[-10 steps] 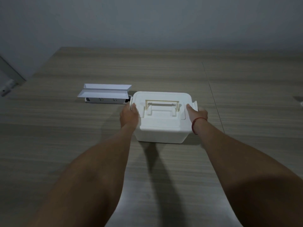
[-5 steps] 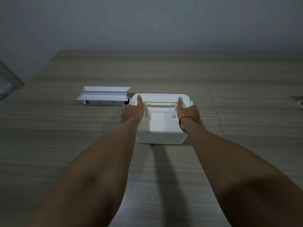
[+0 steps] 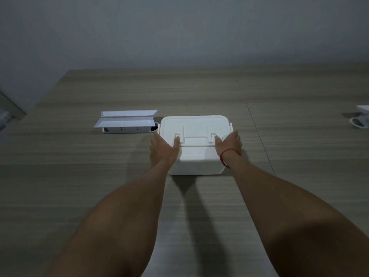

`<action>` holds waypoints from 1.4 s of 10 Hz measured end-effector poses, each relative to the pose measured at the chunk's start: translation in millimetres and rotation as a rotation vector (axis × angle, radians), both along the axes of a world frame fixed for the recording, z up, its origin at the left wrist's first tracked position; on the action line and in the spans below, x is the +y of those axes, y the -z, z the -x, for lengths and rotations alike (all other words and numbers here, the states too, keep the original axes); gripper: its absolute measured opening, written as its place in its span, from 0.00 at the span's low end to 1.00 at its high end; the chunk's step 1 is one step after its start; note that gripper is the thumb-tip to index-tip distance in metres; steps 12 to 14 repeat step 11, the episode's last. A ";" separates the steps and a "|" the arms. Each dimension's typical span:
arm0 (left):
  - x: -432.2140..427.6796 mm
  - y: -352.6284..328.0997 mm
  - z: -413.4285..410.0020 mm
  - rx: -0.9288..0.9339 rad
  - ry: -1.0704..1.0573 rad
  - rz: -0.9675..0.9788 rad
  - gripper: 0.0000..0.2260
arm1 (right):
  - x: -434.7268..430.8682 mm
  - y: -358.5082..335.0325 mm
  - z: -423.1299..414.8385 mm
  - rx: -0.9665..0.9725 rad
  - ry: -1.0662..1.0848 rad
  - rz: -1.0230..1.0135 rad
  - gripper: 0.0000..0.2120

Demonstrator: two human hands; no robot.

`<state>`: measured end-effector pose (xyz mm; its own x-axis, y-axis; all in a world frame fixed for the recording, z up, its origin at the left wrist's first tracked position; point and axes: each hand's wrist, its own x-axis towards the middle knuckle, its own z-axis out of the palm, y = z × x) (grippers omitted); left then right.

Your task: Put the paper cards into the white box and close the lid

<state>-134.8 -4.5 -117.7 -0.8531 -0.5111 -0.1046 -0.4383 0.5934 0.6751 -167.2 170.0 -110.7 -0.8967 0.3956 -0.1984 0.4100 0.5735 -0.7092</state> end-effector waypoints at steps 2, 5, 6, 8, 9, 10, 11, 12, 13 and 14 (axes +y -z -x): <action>-1.9 6.6 17.9 0.017 -0.031 0.062 0.35 | -3.2 2.9 21.3 -0.008 0.015 -0.018 0.32; -13.3 9.8 76.5 -0.009 -0.036 0.084 0.37 | -10.2 1.0 74.5 -0.019 0.003 0.017 0.32; -15.6 6.3 78.2 -0.040 -0.021 0.060 0.37 | -9.8 0.3 72.4 -0.001 0.010 0.047 0.31; -17.6 4.5 40.8 -0.047 0.024 -0.051 0.36 | -10.3 -1.0 28.5 0.024 0.026 0.149 0.32; -13.0 8.3 1.6 0.016 0.067 -0.067 0.30 | -10.6 2.3 -9.1 0.030 -0.029 0.135 0.33; -9.1 27.0 -40.5 -0.026 0.161 0.004 0.25 | -12.6 21.1 -55.1 -0.027 -0.155 0.009 0.33; -2.4 42.6 -61.6 -0.120 0.231 0.049 0.23 | -14.5 41.0 -83.0 -0.059 -0.303 -0.070 0.30; -2.4 42.6 -61.6 -0.120 0.231 0.049 0.23 | -14.5 41.0 -83.0 -0.059 -0.303 -0.070 0.30; -2.4 42.6 -61.6 -0.120 0.231 0.049 0.23 | -14.5 41.0 -83.0 -0.059 -0.303 -0.070 0.30; -2.4 42.6 -61.6 -0.120 0.231 0.049 0.23 | -14.5 41.0 -83.0 -0.059 -0.303 -0.070 0.30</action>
